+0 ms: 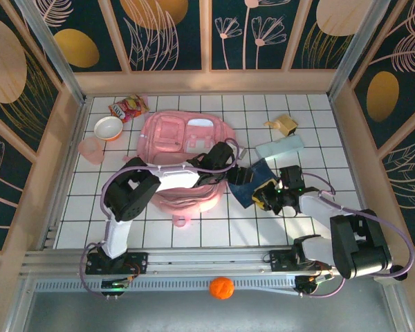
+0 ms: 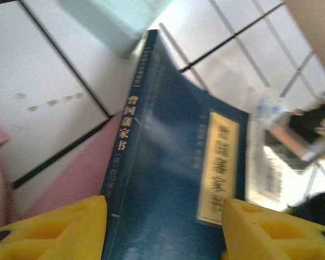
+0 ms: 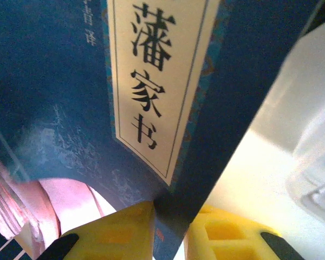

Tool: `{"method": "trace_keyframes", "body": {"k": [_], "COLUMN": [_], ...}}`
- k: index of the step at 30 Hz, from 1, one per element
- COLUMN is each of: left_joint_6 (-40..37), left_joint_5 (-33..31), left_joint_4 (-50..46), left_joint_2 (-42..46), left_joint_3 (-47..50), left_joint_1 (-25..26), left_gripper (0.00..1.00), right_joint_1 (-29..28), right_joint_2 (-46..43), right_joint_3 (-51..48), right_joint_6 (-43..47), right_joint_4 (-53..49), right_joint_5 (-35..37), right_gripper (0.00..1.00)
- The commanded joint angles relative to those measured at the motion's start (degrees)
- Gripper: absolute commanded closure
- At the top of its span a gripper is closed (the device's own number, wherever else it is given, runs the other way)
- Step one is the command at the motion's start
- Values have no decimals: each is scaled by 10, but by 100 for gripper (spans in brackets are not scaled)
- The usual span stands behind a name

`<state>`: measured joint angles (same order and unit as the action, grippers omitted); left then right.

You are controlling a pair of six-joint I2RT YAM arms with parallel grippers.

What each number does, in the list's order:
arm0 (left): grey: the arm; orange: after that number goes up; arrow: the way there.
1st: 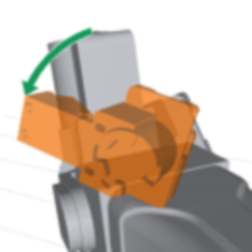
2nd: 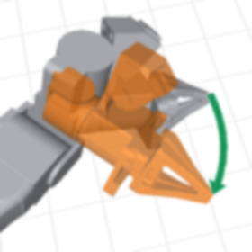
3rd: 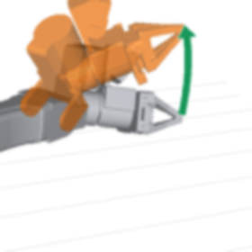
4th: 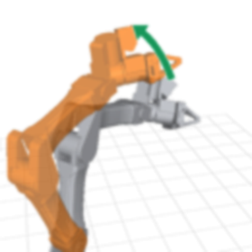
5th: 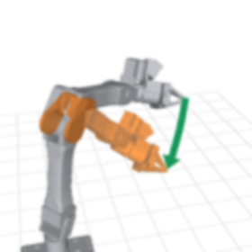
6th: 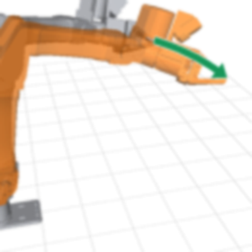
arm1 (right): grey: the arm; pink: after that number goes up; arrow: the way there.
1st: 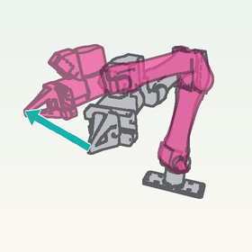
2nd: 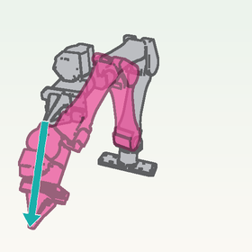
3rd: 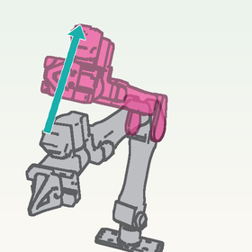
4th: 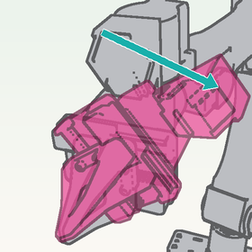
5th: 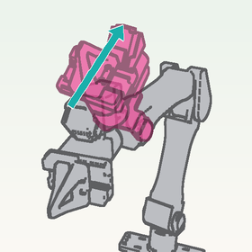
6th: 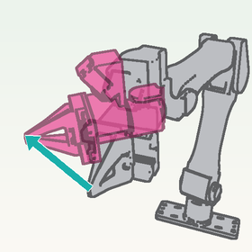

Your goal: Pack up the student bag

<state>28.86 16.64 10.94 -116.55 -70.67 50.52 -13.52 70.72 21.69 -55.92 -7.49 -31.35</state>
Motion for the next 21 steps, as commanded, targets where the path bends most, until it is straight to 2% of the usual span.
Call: {"method": "trace_keyframes", "body": {"k": [1, 3, 8, 12, 15, 21], "left_joint_6": [-15, -27, -36, -66, -105, -123], "left_joint_5": [25, -1, 2, -37, -64, -72], "left_joint_4": [-93, -108, -105, -122, -164, -212], "left_joint_2": [-31, -25, 13, 41, 25, -28], "left_joint_3": [4, 4, 16, -7, -59, -123], "left_joint_1": [26, 24, 22, 21, 13, -1], "left_gripper": [42, 42, 40, 28, 26, 27], "right_joint_1": [-13, -18, -26, -26, -26, -26], "right_joint_2": [15, 28, 55, 61, 55, 56], "right_joint_3": [13, 19, 35, 43, 38, 27], "right_joint_6": [5, 8, 20, 33, 35, 34], "right_joint_4": [56, 51, 43, 14, 1, 10], "right_joint_5": [7, 19, 34, 53, 68, 69], "right_gripper": [80, 81, 83, 83, 83, 83]}}
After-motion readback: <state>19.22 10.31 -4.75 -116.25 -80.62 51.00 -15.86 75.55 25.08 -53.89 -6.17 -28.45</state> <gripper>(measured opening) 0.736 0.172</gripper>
